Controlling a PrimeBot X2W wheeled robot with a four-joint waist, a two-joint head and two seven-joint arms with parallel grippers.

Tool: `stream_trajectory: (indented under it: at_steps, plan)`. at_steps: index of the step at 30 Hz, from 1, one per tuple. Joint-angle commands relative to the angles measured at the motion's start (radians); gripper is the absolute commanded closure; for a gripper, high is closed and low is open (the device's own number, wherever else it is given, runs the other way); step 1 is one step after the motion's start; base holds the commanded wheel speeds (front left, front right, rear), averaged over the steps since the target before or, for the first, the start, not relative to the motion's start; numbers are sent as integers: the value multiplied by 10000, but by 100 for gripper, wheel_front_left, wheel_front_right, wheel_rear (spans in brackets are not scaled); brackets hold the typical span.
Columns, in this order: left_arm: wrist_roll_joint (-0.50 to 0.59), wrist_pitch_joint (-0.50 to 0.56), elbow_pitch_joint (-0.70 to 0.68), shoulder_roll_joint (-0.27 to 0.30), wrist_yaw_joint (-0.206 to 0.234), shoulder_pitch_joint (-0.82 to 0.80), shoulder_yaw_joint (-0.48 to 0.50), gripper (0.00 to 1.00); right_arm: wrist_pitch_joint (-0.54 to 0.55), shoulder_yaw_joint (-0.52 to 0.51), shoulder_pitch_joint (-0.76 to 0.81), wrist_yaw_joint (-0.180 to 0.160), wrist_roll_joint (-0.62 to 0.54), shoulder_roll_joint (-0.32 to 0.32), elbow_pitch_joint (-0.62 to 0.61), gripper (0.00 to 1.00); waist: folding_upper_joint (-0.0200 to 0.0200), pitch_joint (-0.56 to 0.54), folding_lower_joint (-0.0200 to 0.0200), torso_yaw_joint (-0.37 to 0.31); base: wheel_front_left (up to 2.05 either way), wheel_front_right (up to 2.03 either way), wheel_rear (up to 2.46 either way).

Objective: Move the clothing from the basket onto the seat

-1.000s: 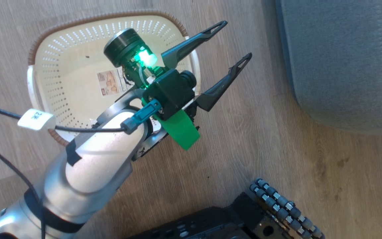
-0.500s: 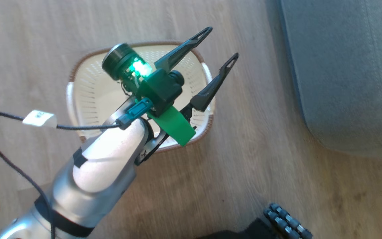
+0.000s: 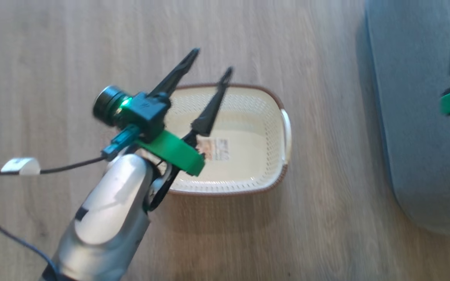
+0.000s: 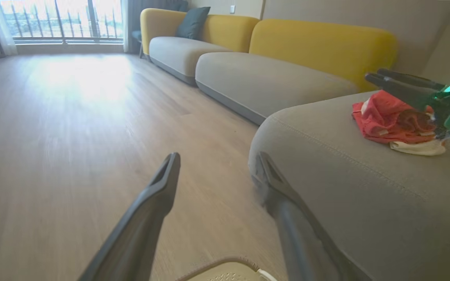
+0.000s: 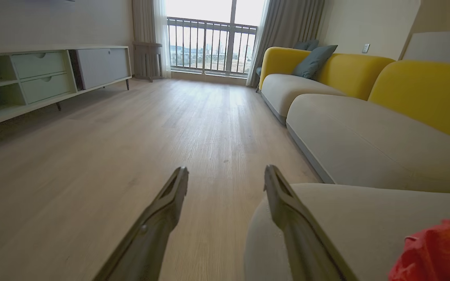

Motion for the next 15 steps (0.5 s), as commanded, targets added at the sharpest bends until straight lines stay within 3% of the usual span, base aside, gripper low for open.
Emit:
stream_trajectory:
  at_steps: [1, 15]
  plan:
    - [93, -50, -194, 44, 74, 95, 565, 0, -64, 297, 254, -4, 108, -12, -347, 0, -1, -619, 1, 547, 0, 0, 0]
    - [635, -50, 337, -59, 259, 2150, 3608, 0, -64, 2050, 1505, -4, 790, 806, -168, 0, -1, -1917, 1, 1033, 0, 0, 0]
